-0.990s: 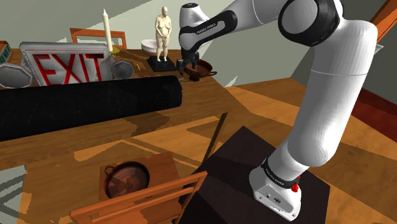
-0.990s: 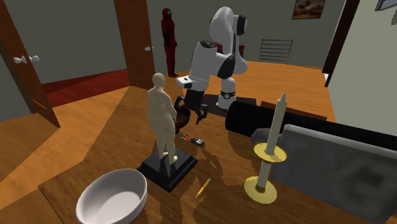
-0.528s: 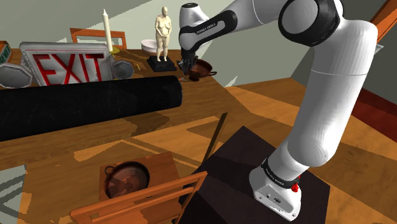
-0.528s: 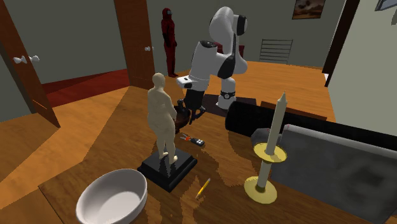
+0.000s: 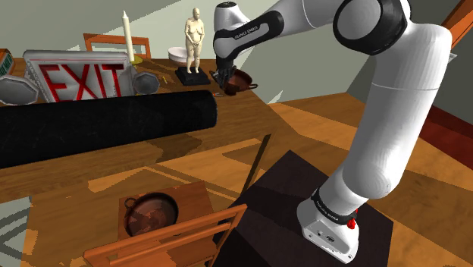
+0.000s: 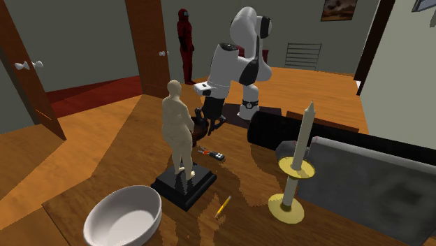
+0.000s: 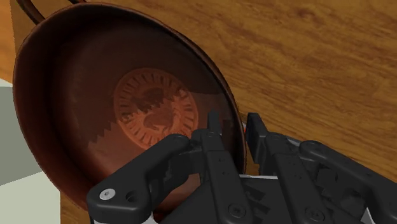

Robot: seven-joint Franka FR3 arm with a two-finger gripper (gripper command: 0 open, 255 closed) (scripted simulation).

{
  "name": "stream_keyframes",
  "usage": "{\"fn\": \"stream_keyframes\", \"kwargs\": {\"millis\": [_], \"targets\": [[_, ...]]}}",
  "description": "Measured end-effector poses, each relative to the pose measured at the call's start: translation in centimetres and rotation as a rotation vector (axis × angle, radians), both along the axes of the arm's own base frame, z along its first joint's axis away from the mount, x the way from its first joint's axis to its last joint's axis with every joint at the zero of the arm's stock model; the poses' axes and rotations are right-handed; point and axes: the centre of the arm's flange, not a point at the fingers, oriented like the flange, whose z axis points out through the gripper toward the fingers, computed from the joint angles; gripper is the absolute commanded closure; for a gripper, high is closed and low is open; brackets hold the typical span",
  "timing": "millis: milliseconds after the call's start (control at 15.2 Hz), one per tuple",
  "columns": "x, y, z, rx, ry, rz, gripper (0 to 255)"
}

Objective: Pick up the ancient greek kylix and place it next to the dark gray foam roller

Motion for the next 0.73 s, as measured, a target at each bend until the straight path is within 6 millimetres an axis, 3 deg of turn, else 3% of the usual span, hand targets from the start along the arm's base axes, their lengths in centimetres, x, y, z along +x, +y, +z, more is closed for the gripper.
{"fn": "stream_keyframes", "kwargs": {"millis": [726], "targets": [[0.1,-0.2,5.6,0.0,0.0,0.0,255]]}}
